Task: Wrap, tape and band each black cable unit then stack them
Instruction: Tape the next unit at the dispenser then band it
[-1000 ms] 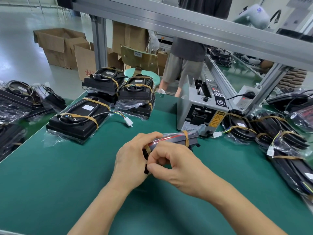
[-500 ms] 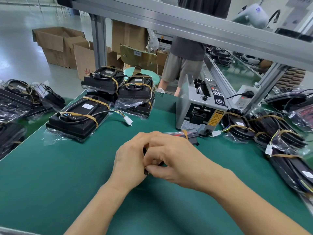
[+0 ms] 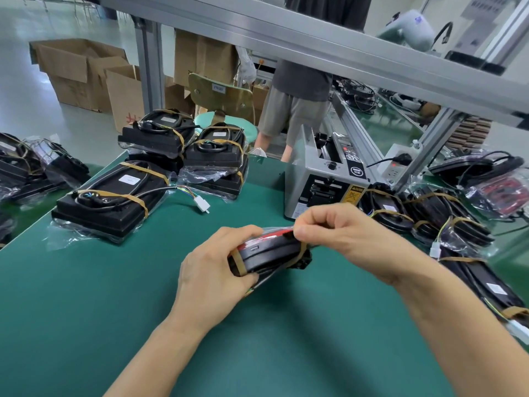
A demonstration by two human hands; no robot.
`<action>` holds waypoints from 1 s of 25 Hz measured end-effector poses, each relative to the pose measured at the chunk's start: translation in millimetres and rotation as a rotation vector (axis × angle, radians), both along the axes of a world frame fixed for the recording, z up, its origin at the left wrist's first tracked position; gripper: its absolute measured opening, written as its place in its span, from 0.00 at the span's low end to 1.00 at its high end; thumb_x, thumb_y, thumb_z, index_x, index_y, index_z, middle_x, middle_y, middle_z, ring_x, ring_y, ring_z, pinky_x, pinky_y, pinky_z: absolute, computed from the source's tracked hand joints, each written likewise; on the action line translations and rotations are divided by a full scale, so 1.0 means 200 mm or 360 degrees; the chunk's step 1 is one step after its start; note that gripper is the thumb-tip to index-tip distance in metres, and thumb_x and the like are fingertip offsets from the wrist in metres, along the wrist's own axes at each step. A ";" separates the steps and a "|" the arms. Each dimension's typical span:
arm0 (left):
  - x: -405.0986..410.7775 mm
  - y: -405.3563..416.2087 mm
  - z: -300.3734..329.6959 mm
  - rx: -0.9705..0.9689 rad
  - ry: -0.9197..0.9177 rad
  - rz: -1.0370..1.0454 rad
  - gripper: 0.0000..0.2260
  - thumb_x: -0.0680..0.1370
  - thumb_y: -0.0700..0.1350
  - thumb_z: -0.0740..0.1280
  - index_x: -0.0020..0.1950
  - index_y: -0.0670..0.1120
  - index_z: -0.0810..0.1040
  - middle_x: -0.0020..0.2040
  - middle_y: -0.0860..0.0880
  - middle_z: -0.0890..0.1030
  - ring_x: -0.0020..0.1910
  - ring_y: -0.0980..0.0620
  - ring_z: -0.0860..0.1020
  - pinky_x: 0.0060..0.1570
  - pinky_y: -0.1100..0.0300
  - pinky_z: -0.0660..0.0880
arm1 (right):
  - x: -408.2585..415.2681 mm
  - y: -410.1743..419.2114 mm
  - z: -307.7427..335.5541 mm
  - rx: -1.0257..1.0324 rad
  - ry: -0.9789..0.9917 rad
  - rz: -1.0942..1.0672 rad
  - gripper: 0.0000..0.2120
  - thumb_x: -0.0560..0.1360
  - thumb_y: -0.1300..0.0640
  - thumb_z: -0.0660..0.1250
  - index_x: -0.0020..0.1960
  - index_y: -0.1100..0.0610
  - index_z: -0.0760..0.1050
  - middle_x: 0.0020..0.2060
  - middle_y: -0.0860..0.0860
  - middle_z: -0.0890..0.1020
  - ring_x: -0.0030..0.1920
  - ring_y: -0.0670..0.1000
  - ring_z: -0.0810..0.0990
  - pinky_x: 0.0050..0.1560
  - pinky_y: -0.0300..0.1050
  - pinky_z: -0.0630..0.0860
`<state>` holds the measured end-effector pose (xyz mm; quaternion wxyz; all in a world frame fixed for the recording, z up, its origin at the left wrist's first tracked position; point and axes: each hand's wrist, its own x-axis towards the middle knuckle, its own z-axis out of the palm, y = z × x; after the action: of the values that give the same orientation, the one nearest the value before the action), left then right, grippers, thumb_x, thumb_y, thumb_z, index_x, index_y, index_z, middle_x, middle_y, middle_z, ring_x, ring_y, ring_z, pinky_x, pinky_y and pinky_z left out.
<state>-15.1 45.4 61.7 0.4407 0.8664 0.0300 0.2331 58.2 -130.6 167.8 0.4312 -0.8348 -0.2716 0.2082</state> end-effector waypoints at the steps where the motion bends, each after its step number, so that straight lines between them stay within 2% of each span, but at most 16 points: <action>1: -0.01 -0.01 -0.01 -0.0015 -0.0015 0.0004 0.31 0.61 0.38 0.76 0.58 0.64 0.73 0.51 0.63 0.78 0.48 0.59 0.76 0.49 0.59 0.74 | 0.02 0.00 0.01 -0.0006 0.0016 -0.0053 0.09 0.77 0.62 0.65 0.38 0.56 0.77 0.32 0.47 0.77 0.35 0.45 0.72 0.41 0.37 0.69; 2: -0.01 -0.02 -0.01 -0.0028 -0.0029 0.0006 0.32 0.61 0.37 0.76 0.58 0.63 0.73 0.51 0.63 0.78 0.48 0.59 0.76 0.49 0.60 0.74 | 0.03 0.01 0.01 -0.0028 0.0027 -0.0081 0.09 0.77 0.63 0.66 0.38 0.56 0.77 0.31 0.47 0.77 0.34 0.45 0.73 0.40 0.37 0.69; 5: -0.02 -0.05 -0.02 -0.0064 -0.0074 0.0033 0.31 0.60 0.35 0.76 0.56 0.61 0.77 0.50 0.62 0.79 0.48 0.57 0.77 0.49 0.56 0.75 | 0.00 0.06 -0.03 -0.0185 0.0014 -0.0059 0.10 0.76 0.61 0.67 0.36 0.54 0.77 0.30 0.48 0.75 0.35 0.48 0.71 0.40 0.45 0.67; 8: -0.02 -0.08 -0.02 -0.0118 -0.0104 0.0063 0.29 0.60 0.35 0.76 0.56 0.58 0.79 0.50 0.60 0.79 0.49 0.55 0.78 0.49 0.52 0.75 | -0.04 0.12 -0.07 -0.0328 -0.0075 -0.0071 0.09 0.75 0.56 0.68 0.37 0.53 0.78 0.30 0.43 0.75 0.33 0.47 0.70 0.44 0.46 0.67; 11: -0.02 -0.09 -0.03 -0.0151 -0.0117 0.0063 0.29 0.60 0.35 0.76 0.56 0.57 0.79 0.50 0.60 0.79 0.49 0.54 0.78 0.50 0.50 0.75 | -0.08 0.14 -0.09 -0.0463 -0.0306 -0.0112 0.11 0.74 0.52 0.69 0.33 0.47 0.78 0.40 0.43 0.72 0.45 0.44 0.70 0.54 0.47 0.59; 14: -0.03 -0.09 -0.03 -0.0156 -0.0136 0.0058 0.29 0.59 0.35 0.76 0.56 0.57 0.80 0.50 0.60 0.80 0.49 0.53 0.78 0.49 0.49 0.75 | -0.12 0.15 -0.10 -0.0477 -0.0367 -0.0202 0.14 0.74 0.51 0.69 0.31 0.43 0.74 0.46 0.42 0.70 0.51 0.38 0.64 0.46 0.44 0.52; 18: -0.03 -0.10 -0.03 -0.0149 -0.0158 0.0062 0.29 0.59 0.34 0.76 0.56 0.55 0.80 0.50 0.59 0.80 0.49 0.52 0.78 0.49 0.49 0.75 | -0.14 0.16 -0.11 -0.0504 -0.0363 -0.0264 0.12 0.75 0.52 0.68 0.33 0.46 0.76 0.50 0.42 0.70 0.52 0.39 0.62 0.47 0.43 0.53; 22: -0.03 -0.09 -0.03 -0.0142 -0.0173 0.0064 0.29 0.58 0.34 0.76 0.56 0.56 0.80 0.49 0.59 0.80 0.48 0.52 0.78 0.48 0.49 0.75 | -0.15 0.17 -0.10 -0.0484 -0.0311 -0.0302 0.11 0.75 0.52 0.68 0.34 0.47 0.77 0.50 0.41 0.70 0.51 0.41 0.65 0.59 0.46 0.60; 25: -0.02 -0.10 -0.03 -0.0140 -0.0176 0.0069 0.29 0.58 0.35 0.76 0.56 0.56 0.80 0.49 0.59 0.80 0.48 0.52 0.78 0.47 0.49 0.75 | -0.16 0.18 -0.10 -0.0478 -0.0303 -0.0343 0.10 0.75 0.53 0.67 0.36 0.49 0.78 0.49 0.40 0.70 0.51 0.42 0.65 0.62 0.49 0.62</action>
<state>-19.8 26.1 55.6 0.4740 0.8312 0.0346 0.2886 26.1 -95.2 148.2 0.2939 -0.9299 -0.1861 0.1194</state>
